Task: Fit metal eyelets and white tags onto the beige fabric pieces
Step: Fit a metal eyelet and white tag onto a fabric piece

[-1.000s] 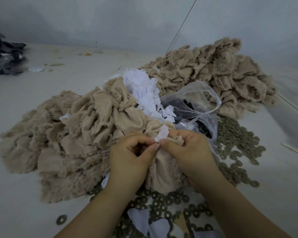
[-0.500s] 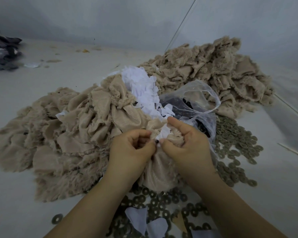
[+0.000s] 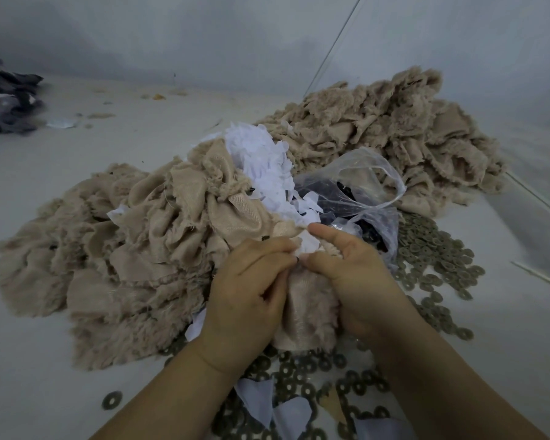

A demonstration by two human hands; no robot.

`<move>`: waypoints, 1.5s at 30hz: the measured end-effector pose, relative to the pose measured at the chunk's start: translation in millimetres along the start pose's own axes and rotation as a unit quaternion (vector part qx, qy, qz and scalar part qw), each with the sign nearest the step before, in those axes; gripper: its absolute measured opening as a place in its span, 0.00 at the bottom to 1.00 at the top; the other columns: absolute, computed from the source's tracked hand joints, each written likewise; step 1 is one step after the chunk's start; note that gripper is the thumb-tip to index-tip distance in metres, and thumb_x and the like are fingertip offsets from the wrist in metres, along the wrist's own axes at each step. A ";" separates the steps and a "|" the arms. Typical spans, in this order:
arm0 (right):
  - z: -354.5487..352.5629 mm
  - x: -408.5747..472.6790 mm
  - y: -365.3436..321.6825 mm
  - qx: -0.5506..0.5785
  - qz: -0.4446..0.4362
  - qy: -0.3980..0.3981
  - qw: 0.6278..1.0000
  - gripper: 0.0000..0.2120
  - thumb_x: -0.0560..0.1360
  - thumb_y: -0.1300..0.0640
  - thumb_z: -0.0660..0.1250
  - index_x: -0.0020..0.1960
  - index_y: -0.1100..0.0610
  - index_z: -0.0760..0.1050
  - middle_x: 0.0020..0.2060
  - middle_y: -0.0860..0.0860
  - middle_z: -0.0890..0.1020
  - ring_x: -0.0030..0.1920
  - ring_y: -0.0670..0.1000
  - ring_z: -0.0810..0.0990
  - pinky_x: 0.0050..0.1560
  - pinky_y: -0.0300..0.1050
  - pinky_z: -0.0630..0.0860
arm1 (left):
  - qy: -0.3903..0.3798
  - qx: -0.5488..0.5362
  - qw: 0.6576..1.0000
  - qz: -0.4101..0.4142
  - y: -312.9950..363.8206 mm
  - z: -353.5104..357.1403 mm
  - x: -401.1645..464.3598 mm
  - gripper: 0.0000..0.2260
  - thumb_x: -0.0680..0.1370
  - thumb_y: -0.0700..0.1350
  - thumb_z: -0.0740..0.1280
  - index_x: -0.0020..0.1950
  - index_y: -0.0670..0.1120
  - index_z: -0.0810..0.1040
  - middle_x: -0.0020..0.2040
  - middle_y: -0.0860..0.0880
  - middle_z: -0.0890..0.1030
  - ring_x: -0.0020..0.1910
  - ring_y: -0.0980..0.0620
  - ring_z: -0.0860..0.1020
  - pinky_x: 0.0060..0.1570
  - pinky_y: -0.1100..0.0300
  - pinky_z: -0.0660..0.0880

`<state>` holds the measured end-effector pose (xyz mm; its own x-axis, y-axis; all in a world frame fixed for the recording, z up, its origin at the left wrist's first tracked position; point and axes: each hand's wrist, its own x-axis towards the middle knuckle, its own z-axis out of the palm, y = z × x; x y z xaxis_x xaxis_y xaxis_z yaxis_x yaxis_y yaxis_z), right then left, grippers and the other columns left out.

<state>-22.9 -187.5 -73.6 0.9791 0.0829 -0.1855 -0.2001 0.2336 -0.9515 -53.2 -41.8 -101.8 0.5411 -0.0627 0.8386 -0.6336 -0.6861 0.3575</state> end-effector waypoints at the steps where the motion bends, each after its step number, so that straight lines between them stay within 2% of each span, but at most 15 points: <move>1: -0.3 -0.1 -1.9 0.015 0.017 -0.006 1.000 0.25 0.73 0.69 0.72 0.67 0.54 0.75 0.56 0.56 0.84 0.50 0.52 0.86 0.45 0.42 0.83 | -0.007 0.000 1.000 0.013 -1.0 -0.1 -0.5 0.06 0.74 0.31 0.71 0.49 0.36 0.84 0.53 0.43 0.84 0.52 0.50 0.81 0.59 0.61 0.75; 8: -5.7 -3.6 -15.2 0.044 0.077 -0.044 0.995 0.23 0.75 0.69 0.69 0.67 0.56 0.74 0.55 0.59 0.84 0.53 0.56 0.85 0.55 0.49 0.81 | -0.060 -0.006 0.996 0.059 -3.2 -0.3 1.3 0.06 0.76 0.32 0.70 0.52 0.35 0.84 0.57 0.40 0.83 0.52 0.43 0.81 0.56 0.53 0.77; 10: -5.9 -10.3 -20.2 -0.036 0.056 -0.060 0.996 0.23 0.75 0.68 0.69 0.68 0.55 0.74 0.58 0.58 0.83 0.55 0.55 0.84 0.60 0.52 0.79 | -0.054 -0.019 0.997 0.060 -2.2 -1.2 1.1 0.05 0.77 0.35 0.70 0.50 0.35 0.85 0.54 0.40 0.83 0.49 0.44 0.81 0.54 0.55 0.77; 12: -6.1 -17.2 -27.0 -0.220 0.012 -0.062 0.973 0.22 0.77 0.63 0.69 0.69 0.51 0.74 0.59 0.54 0.82 0.53 0.57 0.84 0.59 0.56 0.80 | -0.047 -0.027 0.997 0.059 -1.6 -2.2 0.7 0.06 0.77 0.36 0.68 0.48 0.35 0.85 0.51 0.41 0.84 0.47 0.44 0.82 0.52 0.55 0.78; 15: -11.7 -26.8 -46.7 -0.394 -0.027 -0.026 0.918 0.15 0.79 0.54 0.68 0.65 0.49 0.77 0.52 0.50 0.83 0.43 0.52 0.84 0.49 0.52 0.83 | -0.038 0.004 0.997 0.072 -2.3 -3.2 -0.6 0.06 0.77 0.35 0.68 0.48 0.35 0.85 0.48 0.40 0.84 0.45 0.42 0.81 0.54 0.57 0.76; 17: -25.5 -35.0 -60.3 -0.487 -0.040 0.025 0.872 0.05 0.78 0.54 0.67 0.49 0.52 0.81 0.38 0.50 0.86 0.34 0.50 0.85 0.41 0.50 0.84 | -0.024 0.020 0.996 0.079 -3.2 -5.0 -0.8 0.04 0.75 0.33 0.70 0.48 0.35 0.85 0.47 0.40 0.84 0.45 0.42 0.81 0.55 0.59 0.75; 18: -35.5 -38.1 -65.1 -0.567 -0.040 0.041 0.822 0.07 0.77 0.54 0.66 0.43 0.54 0.81 0.34 0.51 0.86 0.33 0.51 0.85 0.39 0.51 0.85 | -0.018 0.022 0.996 0.085 -3.7 -5.7 -0.6 0.04 0.75 0.32 0.71 0.47 0.35 0.85 0.47 0.40 0.84 0.44 0.41 0.81 0.54 0.59 0.75; 21: -57.2 -47.0 -63.8 -0.724 0.040 0.003 0.689 0.08 0.73 0.55 0.67 0.41 0.58 0.82 0.36 0.54 0.85 0.38 0.54 0.85 0.40 0.52 0.84 | -0.017 0.019 0.994 0.105 -3.2 -5.3 -0.5 0.04 0.75 0.32 0.71 0.47 0.34 0.85 0.46 0.40 0.84 0.43 0.42 0.81 0.51 0.58 0.76; 24: -73.7 -48.3 -41.8 -0.787 0.059 -0.037 0.613 0.05 0.74 0.60 0.66 0.41 0.58 0.79 0.38 0.53 0.83 0.40 0.50 0.84 0.41 0.43 0.83 | -0.025 0.020 0.993 0.111 -2.0 -4.5 -0.8 0.04 0.74 0.31 0.71 0.47 0.34 0.85 0.46 0.40 0.84 0.42 0.42 0.80 0.51 0.58 0.76; 28: -80.9 -46.2 -24.8 -0.768 0.025 0.008 0.640 0.02 0.70 0.59 0.71 0.40 0.53 0.78 0.38 0.49 0.81 0.38 0.45 0.79 0.28 0.33 0.70 | -0.028 0.021 0.994 0.103 -2.8 -4.2 -1.2 0.06 0.72 0.30 0.72 0.48 0.34 0.85 0.46 0.39 0.84 0.43 0.41 0.80 0.50 0.58 0.76; 33: -76.3 -38.1 -13.6 -0.746 -0.013 0.020 0.665 0.15 0.71 0.57 0.72 0.31 0.46 0.69 0.30 0.41 0.73 0.32 0.37 0.69 0.27 0.28 0.61 | -0.037 0.012 0.994 0.101 -2.2 -4.7 -2.8 0.06 0.73 0.31 0.72 0.48 0.34 0.85 0.47 0.39 0.84 0.43 0.41 0.81 0.49 0.55 0.77; 36: -72.0 -34.6 -12.6 -0.749 -0.013 0.028 0.662 0.16 0.73 0.59 0.69 0.31 0.46 0.69 0.31 0.40 0.72 0.33 0.38 0.69 0.28 0.28 0.61 | -0.035 0.011 0.995 0.097 -2.5 -4.7 -2.9 0.06 0.72 0.31 0.73 0.48 0.34 0.85 0.47 0.39 0.84 0.43 0.42 0.81 0.49 0.55 0.77; 39: -68.3 -36.5 -20.0 -0.758 -0.002 0.038 0.652 0.13 0.74 0.59 0.69 0.33 0.47 0.74 0.35 0.44 0.78 0.38 0.43 0.77 0.35 0.32 0.71 | -0.029 0.005 0.995 0.093 -3.3 -5.0 -3.0 0.06 0.72 0.31 0.72 0.48 0.34 0.85 0.47 0.40 0.84 0.43 0.42 0.81 0.50 0.58 0.77; 42: -65.9 -40.0 -40.4 -0.751 0.006 0.106 0.652 0.09 0.75 0.59 0.68 0.38 0.50 0.81 0.37 0.48 0.83 0.38 0.47 0.82 0.36 0.37 0.76 | -0.030 -0.004 0.995 0.094 -3.9 -3.0 -2.8 0.06 0.73 0.31 0.72 0.49 0.34 0.85 0.47 0.40 0.84 0.44 0.43 0.81 0.50 0.57 0.77; 45: -57.2 -44.6 -50.8 -0.625 -0.169 0.253 0.719 0.09 0.74 0.54 0.73 0.35 0.47 0.78 0.30 0.43 0.80 0.32 0.43 0.78 0.31 0.35 0.69 | -0.031 -0.016 0.995 0.098 -5.5 0.0 -2.7 0.05 0.74 0.31 0.72 0.49 0.35 0.85 0.48 0.41 0.84 0.45 0.44 0.80 0.50 0.57 0.77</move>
<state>-54.4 -258.4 -30.9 0.9154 -0.2111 0.3426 -0.0695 -0.9215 -0.3820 -51.2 -37.9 -106.1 0.4371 -0.2389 0.8671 -0.7471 -0.6333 0.2022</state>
